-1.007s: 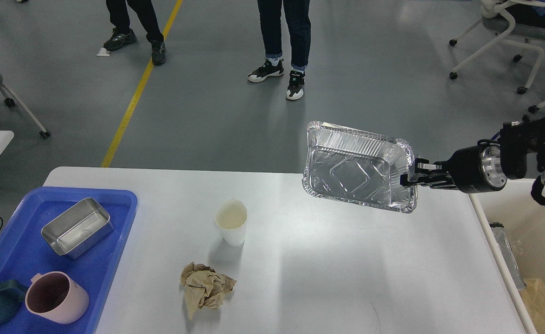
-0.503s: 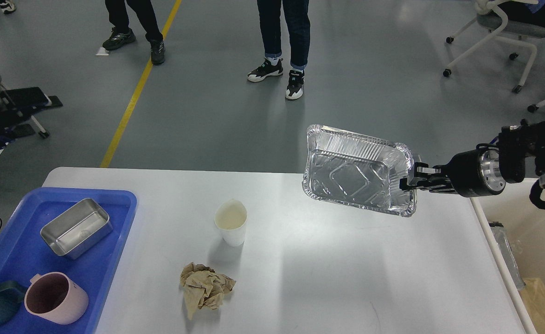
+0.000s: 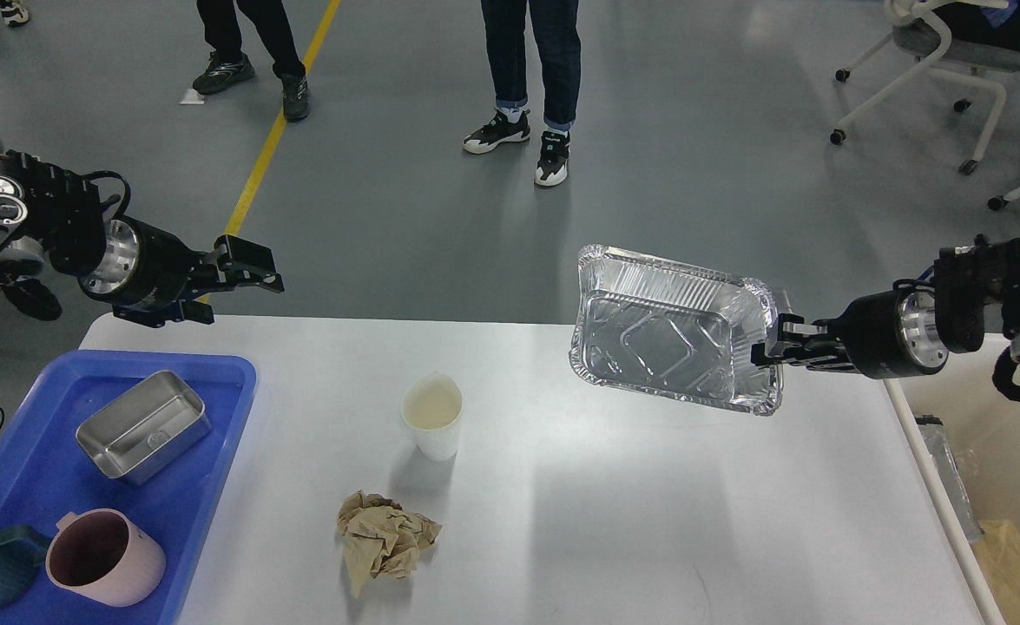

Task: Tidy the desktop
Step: 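Reach the left gripper to the paper cup and grasp it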

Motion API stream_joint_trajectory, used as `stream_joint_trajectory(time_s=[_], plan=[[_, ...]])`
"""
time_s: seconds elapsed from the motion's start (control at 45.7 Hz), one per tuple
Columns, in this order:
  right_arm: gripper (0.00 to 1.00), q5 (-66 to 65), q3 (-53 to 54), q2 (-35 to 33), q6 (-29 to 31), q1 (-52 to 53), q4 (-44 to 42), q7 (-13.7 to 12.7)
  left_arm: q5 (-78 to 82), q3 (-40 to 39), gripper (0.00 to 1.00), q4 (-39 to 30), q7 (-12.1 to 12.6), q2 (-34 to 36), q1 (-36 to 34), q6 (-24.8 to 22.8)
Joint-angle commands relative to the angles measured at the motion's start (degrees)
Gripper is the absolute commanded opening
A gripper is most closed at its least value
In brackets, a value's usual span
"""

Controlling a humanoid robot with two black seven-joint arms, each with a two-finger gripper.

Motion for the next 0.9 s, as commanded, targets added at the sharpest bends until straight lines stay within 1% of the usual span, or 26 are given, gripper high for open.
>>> stream_joint_trajectory(time_s=[0.0, 0.153, 0.438, 0.591, 0.876], plan=[[0.0, 0.0, 0.0, 0.2, 0.0, 0.0, 0.0, 0.0, -3.0, 0.1, 1.0, 0.5, 2.1, -1.2, 0.0, -0.4], [0.0, -0.1, -0.1, 0.3, -0.1, 0.0, -0.1, 0.0, -3.2, 0.2, 1.0, 2.6, 2.4, -5.1, 0.6, -0.4], [0.0, -0.2, -0.1, 0.0, -0.1, -0.5, -0.1, -0.1, -2.3, 3.7, 1.0, 10.7, 2.6, -15.5, 0.7, -0.4], [0.0, -0.2, -0.1, -0.3, -0.1, -0.9, -0.2, 0.0, -2.6, 6.2, 1.0, 11.5, 2.6, -17.6, 1.0, -0.4], [0.0, -0.2, -0.1, -0.3, -0.1, -0.9, -0.2, 0.0, -2.4, 6.4, 1.0, 11.9, 2.6, -19.6, 1.6, -0.4]])
